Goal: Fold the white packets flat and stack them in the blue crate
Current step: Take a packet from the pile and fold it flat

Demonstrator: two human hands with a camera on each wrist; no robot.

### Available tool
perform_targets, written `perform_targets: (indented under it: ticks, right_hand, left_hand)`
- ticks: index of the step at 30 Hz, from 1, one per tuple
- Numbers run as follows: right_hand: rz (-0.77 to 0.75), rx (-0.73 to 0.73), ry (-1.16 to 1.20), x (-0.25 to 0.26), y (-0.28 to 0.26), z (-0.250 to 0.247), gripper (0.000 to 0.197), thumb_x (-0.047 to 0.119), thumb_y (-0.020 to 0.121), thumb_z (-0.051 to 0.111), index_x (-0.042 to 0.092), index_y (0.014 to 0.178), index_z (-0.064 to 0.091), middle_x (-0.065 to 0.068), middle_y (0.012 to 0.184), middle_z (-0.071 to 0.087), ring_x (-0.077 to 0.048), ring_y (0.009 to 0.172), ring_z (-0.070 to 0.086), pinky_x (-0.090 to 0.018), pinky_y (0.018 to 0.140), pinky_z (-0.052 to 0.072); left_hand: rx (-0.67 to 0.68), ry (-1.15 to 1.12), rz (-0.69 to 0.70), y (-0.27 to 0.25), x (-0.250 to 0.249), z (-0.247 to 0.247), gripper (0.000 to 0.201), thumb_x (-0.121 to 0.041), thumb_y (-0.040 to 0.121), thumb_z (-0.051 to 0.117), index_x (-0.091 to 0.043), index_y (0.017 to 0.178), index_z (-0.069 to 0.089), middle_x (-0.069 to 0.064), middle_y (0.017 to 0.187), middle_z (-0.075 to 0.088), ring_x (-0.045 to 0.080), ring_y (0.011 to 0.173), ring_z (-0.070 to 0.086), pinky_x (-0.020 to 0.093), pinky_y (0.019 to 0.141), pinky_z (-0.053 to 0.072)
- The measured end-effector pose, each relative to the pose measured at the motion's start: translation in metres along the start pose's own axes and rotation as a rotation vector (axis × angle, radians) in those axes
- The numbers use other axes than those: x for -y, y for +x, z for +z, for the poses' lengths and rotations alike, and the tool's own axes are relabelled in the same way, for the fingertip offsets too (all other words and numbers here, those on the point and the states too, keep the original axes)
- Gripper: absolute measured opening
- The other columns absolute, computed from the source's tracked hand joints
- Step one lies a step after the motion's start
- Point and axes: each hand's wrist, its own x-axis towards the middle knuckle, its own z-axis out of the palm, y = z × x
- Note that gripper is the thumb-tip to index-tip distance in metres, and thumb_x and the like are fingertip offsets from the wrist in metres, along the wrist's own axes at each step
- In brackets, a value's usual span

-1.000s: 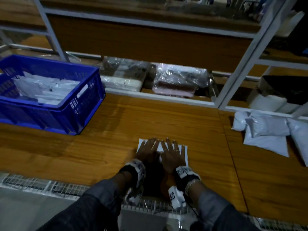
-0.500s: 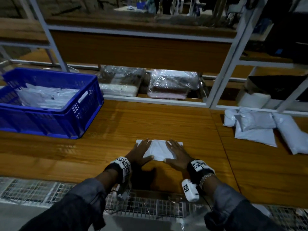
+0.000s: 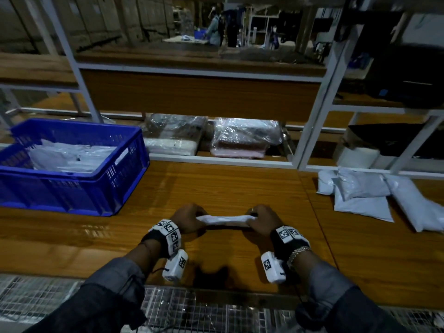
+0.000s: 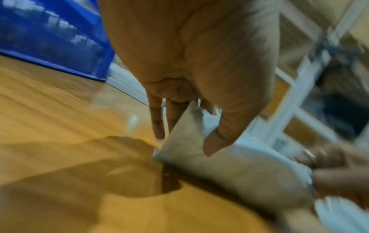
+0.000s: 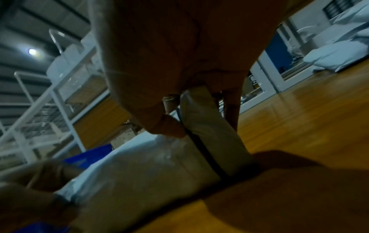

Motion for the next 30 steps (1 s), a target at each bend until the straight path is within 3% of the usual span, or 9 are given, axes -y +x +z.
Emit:
perform_targets:
  ticks: [3, 6, 8, 10, 12, 15, 22, 27, 30]
  right_hand:
    - [0.017, -0.05, 0.053, 0.0, 0.01, -0.016, 0.024, 0.027, 0.086, 0.071, 0.017, 0.107, 0.076, -0.004, 0.11, 0.074, -0.022, 0.102, 0.069, -0.032, 0.083, 0.056]
    - [0.022, -0.024, 0.059, 0.003, 0.013, -0.021, 0.025, 0.022, 0.088, 0.07, 0.02, 0.113, 0.072, -0.006, 0.121, 0.07, -0.025, 0.112, 0.066, -0.042, 0.092, 0.056]
    - [0.018, -0.024, -0.018, 0.005, 0.011, -0.019, 0.043, 0.021, 0.093, 0.066, 0.019, 0.135, 0.058, -0.009, 0.143, 0.056, -0.029, 0.128, 0.055, -0.042, 0.101, 0.05]
    - [0.0, -0.11, -0.093, 0.008, 0.008, -0.014, 0.052, 0.023, 0.099, 0.06, 0.016, 0.148, 0.045, -0.01, 0.152, 0.045, -0.032, 0.137, 0.046, -0.042, 0.107, 0.045]
    - [-0.046, -0.188, -0.107, 0.01, 0.008, -0.005, 0.049, 0.023, 0.103, 0.054, 0.015, 0.15, 0.044, -0.011, 0.154, 0.043, -0.031, 0.139, 0.043, -0.041, 0.112, 0.04]
    - [-0.093, -0.105, -0.14, 0.013, 0.01, 0.012, 0.05, 0.022, 0.103, 0.051, 0.014, 0.152, 0.042, -0.011, 0.157, 0.04, -0.029, 0.144, 0.038, -0.041, 0.117, 0.034]
    - [-0.045, -0.09, -0.11, 0.013, 0.032, 0.028, 0.053, 0.041, 0.104, 0.047, 0.016, 0.15, 0.044, -0.007, 0.158, 0.039, -0.028, 0.144, 0.037, -0.042, 0.118, 0.031]
    - [0.052, 0.117, -0.185, 0.008, 0.042, 0.045, 0.062, 0.051, 0.107, 0.031, 0.023, 0.161, 0.018, -0.005, 0.169, 0.006, -0.027, 0.155, 0.007, -0.044, 0.125, 0.005]
    - [0.057, 0.116, -0.212, 0.002, 0.042, 0.057, 0.063, 0.052, 0.107, 0.024, 0.024, 0.162, 0.009, -0.006, 0.169, -0.006, -0.024, 0.156, -0.005, -0.046, 0.125, -0.005]
  left_hand:
    - [-0.067, -0.152, -0.109, 0.001, 0.007, -0.011, 0.024, -0.031, 0.073, 0.084, -0.017, 0.062, 0.068, 0.01, 0.064, 0.07, 0.02, 0.057, 0.064, 0.028, 0.054, 0.046]
    - [-0.076, -0.28, -0.188, 0.004, 0.023, -0.008, 0.041, -0.044, 0.068, 0.086, -0.007, 0.066, 0.068, 0.017, 0.061, 0.067, 0.026, 0.054, 0.062, 0.033, 0.055, 0.048]
    - [-0.154, -0.166, -0.252, 0.005, 0.025, -0.001, 0.067, -0.065, 0.061, 0.079, -0.007, 0.095, 0.071, 0.013, 0.085, 0.074, 0.027, 0.074, 0.07, 0.037, 0.067, 0.059]
    - [-0.26, 0.021, -0.298, 0.003, 0.02, 0.01, 0.086, -0.064, 0.072, 0.076, -0.013, 0.138, 0.055, 0.011, 0.13, 0.063, 0.029, 0.114, 0.064, 0.043, 0.093, 0.056]
    - [-0.314, 0.178, -0.218, 0.002, 0.014, 0.025, 0.085, -0.057, 0.086, 0.069, -0.013, 0.151, 0.038, 0.011, 0.148, 0.047, 0.032, 0.132, 0.049, 0.044, 0.104, 0.047]
    - [-0.267, 0.317, -0.148, 0.002, 0.008, 0.042, 0.083, -0.064, 0.089, 0.058, -0.016, 0.152, 0.034, 0.008, 0.153, 0.042, 0.031, 0.137, 0.042, 0.046, 0.109, 0.043]
    - [-0.207, 0.251, -0.123, 0.024, -0.003, 0.05, 0.075, -0.06, 0.101, 0.036, -0.014, 0.158, 0.025, 0.012, 0.166, 0.021, 0.03, 0.153, 0.019, 0.049, 0.122, 0.025]
    - [-0.12, 0.346, -0.197, 0.039, -0.002, 0.068, 0.068, -0.057, 0.105, 0.019, -0.021, 0.162, 0.005, 0.016, 0.168, -0.002, 0.035, 0.155, -0.001, 0.054, 0.124, 0.004]
    - [-0.147, 0.404, -0.191, 0.044, 0.0, 0.077, 0.079, -0.063, 0.1, 0.001, -0.016, 0.162, 0.001, 0.026, 0.166, -0.003, 0.041, 0.154, -0.002, 0.055, 0.123, -0.001]
